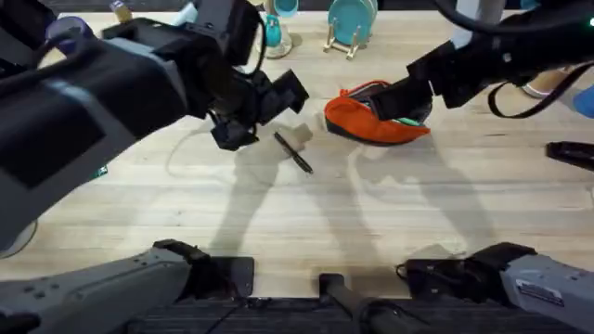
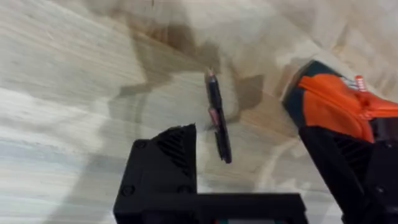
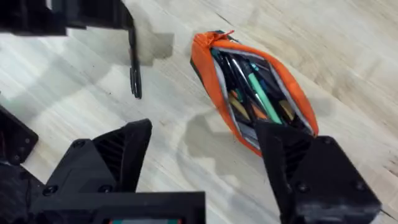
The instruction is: Unzip the bag, pick up the pens from the table one at a time and place them inside, then zip the bag closed.
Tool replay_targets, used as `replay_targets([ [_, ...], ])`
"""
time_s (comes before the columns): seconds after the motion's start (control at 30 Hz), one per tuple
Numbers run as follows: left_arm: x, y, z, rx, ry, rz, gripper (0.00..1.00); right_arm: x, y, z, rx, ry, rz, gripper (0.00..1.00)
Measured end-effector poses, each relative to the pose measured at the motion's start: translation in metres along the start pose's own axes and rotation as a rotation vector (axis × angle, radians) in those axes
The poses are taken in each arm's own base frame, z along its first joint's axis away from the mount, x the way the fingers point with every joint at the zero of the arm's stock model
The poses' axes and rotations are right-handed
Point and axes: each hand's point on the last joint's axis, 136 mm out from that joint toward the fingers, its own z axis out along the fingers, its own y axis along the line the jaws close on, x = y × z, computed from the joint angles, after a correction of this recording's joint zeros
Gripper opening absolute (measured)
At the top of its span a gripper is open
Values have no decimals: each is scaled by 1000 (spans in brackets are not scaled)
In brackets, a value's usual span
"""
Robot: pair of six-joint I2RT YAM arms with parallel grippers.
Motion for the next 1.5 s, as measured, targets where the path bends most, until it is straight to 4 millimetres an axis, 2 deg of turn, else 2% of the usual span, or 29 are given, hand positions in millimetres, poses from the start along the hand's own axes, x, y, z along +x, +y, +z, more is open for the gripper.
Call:
replay_targets([
  [0.13,8,3,14,-51,22,-25,997,0,0,0,0,0,0,996],
  [0.57,16,6,21,-137,-47,-42,997,0,0,0,0,0,0,996],
  [0.87,20,22,46,-238,-20,-63,997,0,0,0,0,0,0,996],
  [1.13,26,27,62,-279,4,-52,997,0,0,0,0,0,0,997],
  [1.43,26,27,63,-292,5,-47,997,0,0,0,0,1,0,997],
  [1.5,29,32,62,-314,16,-47,963,0,0,0,0,1,0,997],
])
